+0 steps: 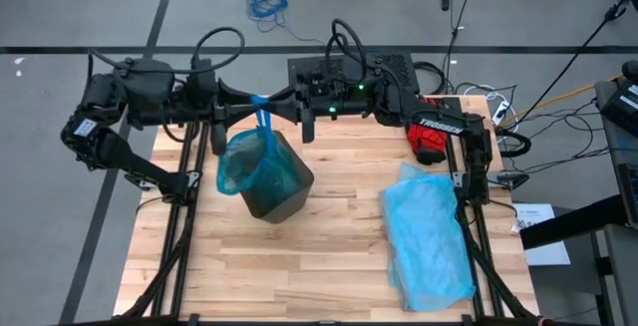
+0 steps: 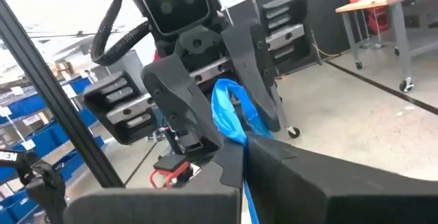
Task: Place trash/remove bag and relplace
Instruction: Close the blue trash bag in the trash bin
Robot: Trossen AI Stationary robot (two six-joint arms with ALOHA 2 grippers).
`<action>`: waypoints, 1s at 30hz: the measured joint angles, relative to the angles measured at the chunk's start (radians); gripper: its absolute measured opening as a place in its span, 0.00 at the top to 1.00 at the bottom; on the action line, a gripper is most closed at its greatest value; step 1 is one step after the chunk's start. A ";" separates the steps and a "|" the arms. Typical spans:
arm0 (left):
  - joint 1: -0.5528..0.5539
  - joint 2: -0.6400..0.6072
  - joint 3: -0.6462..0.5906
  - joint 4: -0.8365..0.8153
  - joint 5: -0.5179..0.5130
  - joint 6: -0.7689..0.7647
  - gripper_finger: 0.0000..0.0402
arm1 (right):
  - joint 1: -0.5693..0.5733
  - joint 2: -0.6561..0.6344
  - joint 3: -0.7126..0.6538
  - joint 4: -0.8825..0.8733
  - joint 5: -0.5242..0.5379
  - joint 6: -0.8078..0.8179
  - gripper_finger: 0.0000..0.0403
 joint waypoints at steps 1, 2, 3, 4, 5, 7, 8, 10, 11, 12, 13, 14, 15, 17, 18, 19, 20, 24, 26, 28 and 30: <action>0.000 -0.004 0.000 0.000 0.000 0.001 0.74 | -0.002 0.000 0.000 0.002 0.000 -0.001 1.00; 0.001 -0.010 0.000 -0.002 0.000 0.001 0.74 | -0.005 0.000 0.000 0.005 -0.001 -0.004 1.00; 0.001 -0.016 0.000 -0.005 -0.001 0.001 0.74 | -0.007 0.000 0.000 0.005 -0.002 -0.004 1.00; 0.001 -0.022 0.000 -0.005 -0.001 0.001 0.74 | -0.011 0.000 0.000 0.002 -0.003 -0.004 1.00; 0.001 -0.030 0.000 -0.003 -0.001 0.000 0.74 | -0.013 0.000 0.000 -0.002 -0.003 -0.004 1.00; 0.001 -0.053 0.000 -0.004 -0.001 -0.001 0.74 | -0.019 0.000 0.000 -0.011 -0.003 -0.007 1.00; 0.001 -0.063 0.000 -0.005 -0.001 -0.008 0.74 | -0.024 0.000 0.000 -0.018 -0.003 -0.008 1.00; 0.001 -0.075 0.000 -0.011 -0.001 -0.036 0.74 | -0.031 -0.001 0.001 -0.050 -0.003 -0.015 1.00; 0.001 -0.084 0.000 -0.026 -0.001 -0.054 0.74 | -0.034 -0.001 0.001 -0.073 -0.003 -0.023 1.00; 0.001 -0.093 0.000 -0.047 -0.001 -0.076 0.74 | -0.039 -0.001 0.001 -0.099 -0.002 -0.031 1.00; 0.001 -0.101 0.000 -0.072 -0.001 -0.103 0.74 | -0.043 -0.001 0.001 -0.126 -0.002 -0.037 1.00; 0.001 -0.105 0.000 -0.107 -0.001 -0.136 0.74 | -0.046 -0.001 0.001 -0.155 -0.002 -0.046 1.00; 0.001 -0.107 0.000 -0.144 0.000 -0.173 0.74 | -0.050 -0.001 0.001 -0.183 0.001 -0.056 1.00; 0.001 -0.107 0.000 -0.212 0.030 -0.262 0.74 | -0.056 -0.001 0.001 -0.240 0.017 -0.075 1.00; 0.001 -0.107 0.000 -0.251 0.054 -0.308 0.74 | -0.058 -0.001 0.001 -0.264 0.026 -0.085 1.00; 0.000 -0.107 0.000 -0.286 0.076 -0.352 0.74 | -0.058 -0.001 0.001 -0.285 0.031 -0.095 1.00; -0.001 -0.106 0.000 -0.318 0.094 -0.391 0.74 | -0.059 -0.001 0.001 -0.302 0.031 -0.103 1.00; -0.021 -0.106 0.000 -0.427 0.115 -0.506 0.74 | -0.058 -0.001 0.001 -0.352 0.022 -0.126 1.00; -0.032 -0.106 0.000 -0.447 0.116 -0.538 0.74 | -0.058 -0.001 0.001 -0.370 0.020 -0.132 1.00; -0.041 -0.106 -0.003 -0.442 0.116 -0.555 0.74 | -0.056 -0.002 0.001 -0.376 0.015 -0.130 1.00; -0.047 -0.106 -0.004 -0.442 0.116 -0.591 0.74 | -0.057 -0.010 0.001 -0.383 0.002 -0.125 0.99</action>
